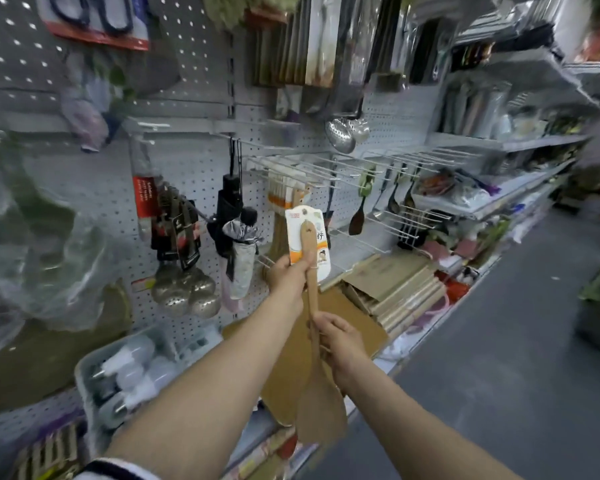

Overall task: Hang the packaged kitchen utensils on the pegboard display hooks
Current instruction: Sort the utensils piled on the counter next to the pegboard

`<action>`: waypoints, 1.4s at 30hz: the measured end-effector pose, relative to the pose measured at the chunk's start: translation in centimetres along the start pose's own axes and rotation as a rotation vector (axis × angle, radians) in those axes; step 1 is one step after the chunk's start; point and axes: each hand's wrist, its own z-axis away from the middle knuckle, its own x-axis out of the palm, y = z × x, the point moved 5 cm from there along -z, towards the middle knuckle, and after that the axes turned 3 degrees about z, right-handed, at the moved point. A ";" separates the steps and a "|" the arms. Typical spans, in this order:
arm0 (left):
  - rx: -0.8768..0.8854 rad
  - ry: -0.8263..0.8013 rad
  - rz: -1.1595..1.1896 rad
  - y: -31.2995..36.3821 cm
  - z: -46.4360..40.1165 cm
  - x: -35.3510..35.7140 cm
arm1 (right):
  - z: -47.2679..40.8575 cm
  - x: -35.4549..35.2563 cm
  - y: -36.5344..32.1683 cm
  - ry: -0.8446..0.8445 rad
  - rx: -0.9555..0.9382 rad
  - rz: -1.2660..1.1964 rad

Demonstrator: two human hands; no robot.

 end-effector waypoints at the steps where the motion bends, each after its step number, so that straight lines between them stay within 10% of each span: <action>1: -0.004 -0.011 0.002 0.1 -1.0 1.3 | -1.3 -0.6 -0.7 0.002 -0.007 -0.005; 24: 0.070 0.329 0.061 -4.4 -14.6 13.2 | -22.6 -9.3 -5.7 -0.352 0.092 0.011; 42: 0.135 0.504 0.056 -1.6 -21.9 11.1 | -32.2 -2.6 -6.1 -0.529 0.173 0.070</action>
